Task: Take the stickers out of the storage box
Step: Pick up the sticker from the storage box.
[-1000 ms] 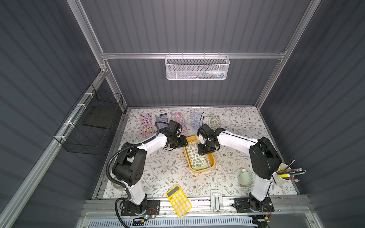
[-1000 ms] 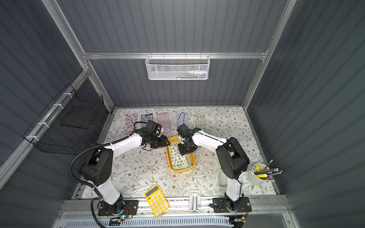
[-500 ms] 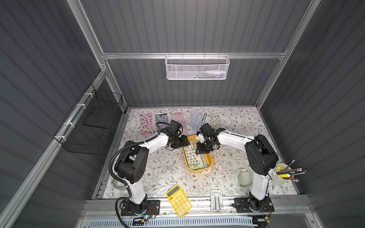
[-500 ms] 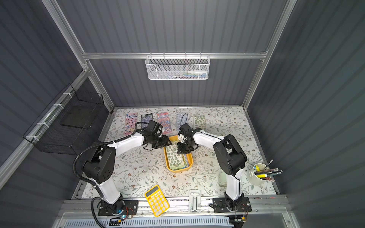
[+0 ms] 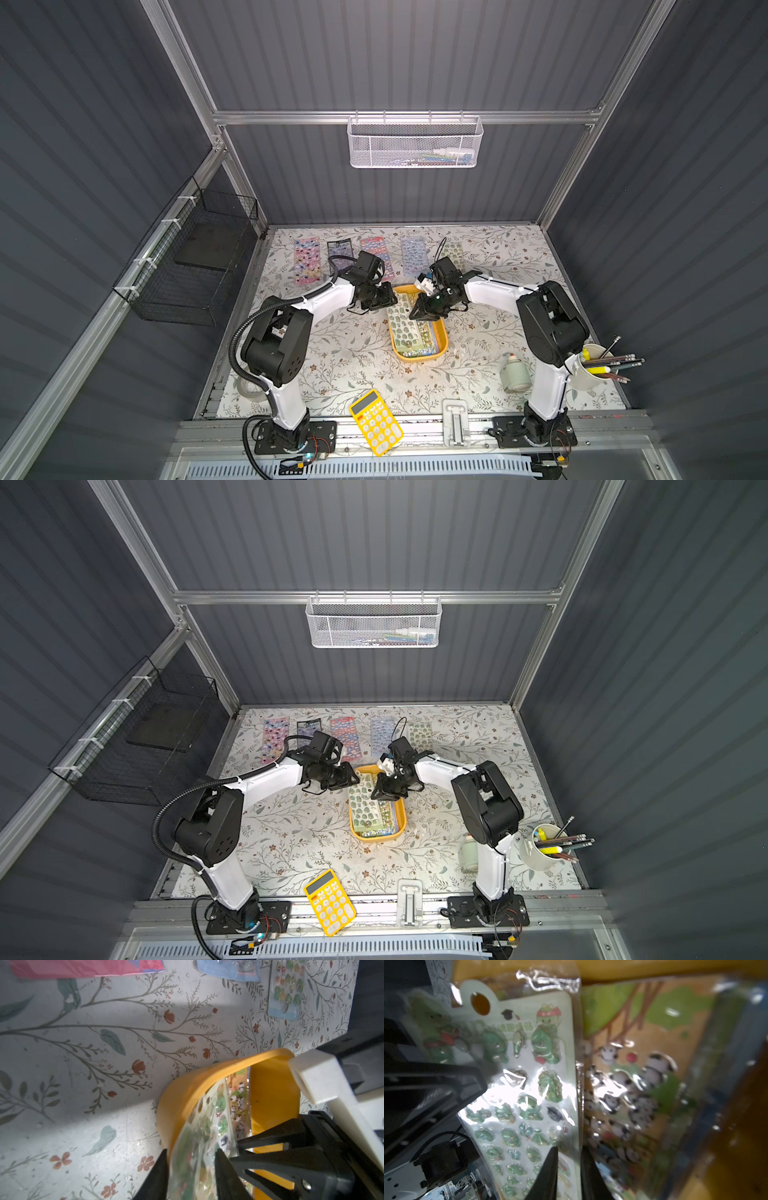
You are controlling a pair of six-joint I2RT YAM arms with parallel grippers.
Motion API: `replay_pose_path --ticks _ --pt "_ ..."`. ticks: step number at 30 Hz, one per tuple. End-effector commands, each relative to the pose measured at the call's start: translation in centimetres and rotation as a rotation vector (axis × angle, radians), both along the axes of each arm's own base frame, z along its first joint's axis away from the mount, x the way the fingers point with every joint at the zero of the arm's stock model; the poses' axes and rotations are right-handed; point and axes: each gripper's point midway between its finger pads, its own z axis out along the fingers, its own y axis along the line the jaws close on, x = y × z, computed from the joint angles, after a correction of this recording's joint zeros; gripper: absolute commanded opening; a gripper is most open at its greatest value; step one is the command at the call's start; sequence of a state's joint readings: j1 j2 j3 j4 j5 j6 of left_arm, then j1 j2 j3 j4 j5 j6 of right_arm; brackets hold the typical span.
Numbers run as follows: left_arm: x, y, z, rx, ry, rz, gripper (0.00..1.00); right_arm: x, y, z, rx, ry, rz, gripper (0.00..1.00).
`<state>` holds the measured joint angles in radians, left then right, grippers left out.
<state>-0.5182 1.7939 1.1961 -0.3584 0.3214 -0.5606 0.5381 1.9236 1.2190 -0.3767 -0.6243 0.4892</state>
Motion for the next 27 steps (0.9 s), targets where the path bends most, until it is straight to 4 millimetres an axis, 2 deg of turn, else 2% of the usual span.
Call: replay_pose_path --ticks 1,3,7,12,15,16,18,20,25,27 --pt "0.1 -1.5 0.6 -0.047 0.008 -0.029 0.31 -0.1 1.4 0.1 0.073 0.025 0.000 0.23" --pt "0.1 -1.5 0.7 -0.048 0.006 -0.028 0.30 0.1 1.6 0.3 0.088 0.027 -0.009 0.19" --pt "0.2 -1.3 1.0 -0.043 -0.006 -0.023 0.30 0.1 1.7 0.4 0.095 0.031 -0.012 0.18" --pt "0.2 -1.3 1.2 -0.044 -0.014 -0.020 0.29 0.1 1.8 0.6 0.104 0.028 -0.008 0.31" --pt "0.3 -1.3 1.4 -0.048 -0.015 -0.017 0.29 0.2 2.0 0.9 0.113 0.022 -0.008 0.34" --pt "0.3 -1.4 1.5 -0.053 -0.015 -0.019 0.32 0.3 2.1 1.0 0.113 0.021 -0.008 0.34" --pt "0.3 -1.4 1.4 -0.054 -0.013 -0.016 0.52 0.4 2.3 1.1 0.118 0.018 -0.012 0.33" --pt "0.3 -1.4 1.5 -0.053 -0.013 -0.016 0.62 0.5 2.4 1.2 0.128 0.017 -0.013 0.32" --pt "0.0 -0.8 2.4 -0.030 -0.027 -0.021 0.67 0.9 2.7 1.3 0.136 0.015 -0.016 0.32" --pt "0.1 0.1 2.7 0.010 -0.050 0.000 0.69 0.9 2.7 1.2 0.135 0.016 -0.016 0.32"
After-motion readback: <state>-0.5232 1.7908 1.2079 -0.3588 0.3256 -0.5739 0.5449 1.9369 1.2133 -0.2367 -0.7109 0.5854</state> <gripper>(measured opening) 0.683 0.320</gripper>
